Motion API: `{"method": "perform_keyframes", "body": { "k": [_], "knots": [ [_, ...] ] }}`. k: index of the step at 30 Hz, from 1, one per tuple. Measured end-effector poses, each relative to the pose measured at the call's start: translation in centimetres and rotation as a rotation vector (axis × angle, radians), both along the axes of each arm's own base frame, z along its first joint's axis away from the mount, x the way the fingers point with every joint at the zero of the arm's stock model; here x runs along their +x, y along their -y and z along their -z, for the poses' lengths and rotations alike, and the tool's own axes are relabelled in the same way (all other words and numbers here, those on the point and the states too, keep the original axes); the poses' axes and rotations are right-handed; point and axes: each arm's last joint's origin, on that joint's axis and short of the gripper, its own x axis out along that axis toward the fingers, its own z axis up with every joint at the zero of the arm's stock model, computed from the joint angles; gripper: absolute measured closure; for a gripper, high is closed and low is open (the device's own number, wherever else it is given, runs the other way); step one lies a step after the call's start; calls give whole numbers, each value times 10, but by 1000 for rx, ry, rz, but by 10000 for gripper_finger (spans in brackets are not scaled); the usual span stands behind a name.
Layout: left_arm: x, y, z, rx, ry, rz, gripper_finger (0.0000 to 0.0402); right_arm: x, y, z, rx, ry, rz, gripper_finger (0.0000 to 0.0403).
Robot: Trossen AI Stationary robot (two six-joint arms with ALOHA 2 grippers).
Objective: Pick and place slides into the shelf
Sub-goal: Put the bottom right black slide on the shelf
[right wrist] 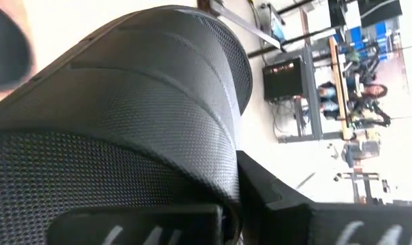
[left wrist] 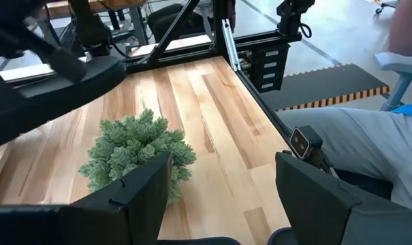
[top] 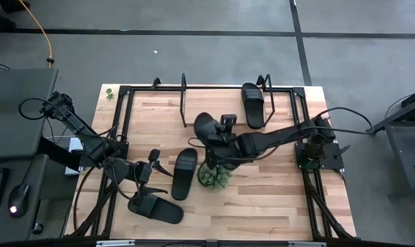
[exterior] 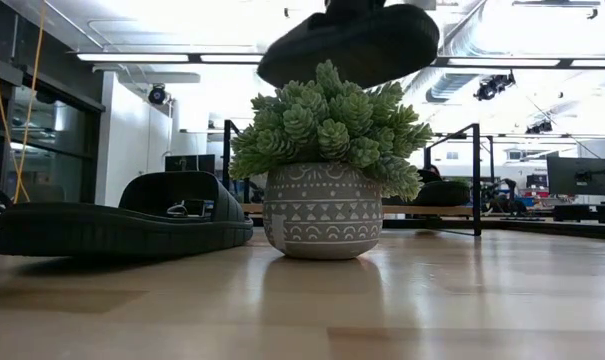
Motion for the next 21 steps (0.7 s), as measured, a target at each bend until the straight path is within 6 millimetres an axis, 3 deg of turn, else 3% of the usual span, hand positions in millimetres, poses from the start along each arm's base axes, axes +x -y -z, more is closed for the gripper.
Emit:
{"method": "perform_keyframes", "body": {
  "k": [11,21],
  "knots": [
    [0,-1,0,14,7,-35,156,5,54,2,23,-60,100,402],
    [0,-2,0,24,15,-62,156,4,123,-12,221,9,120,403]
  ]
}}
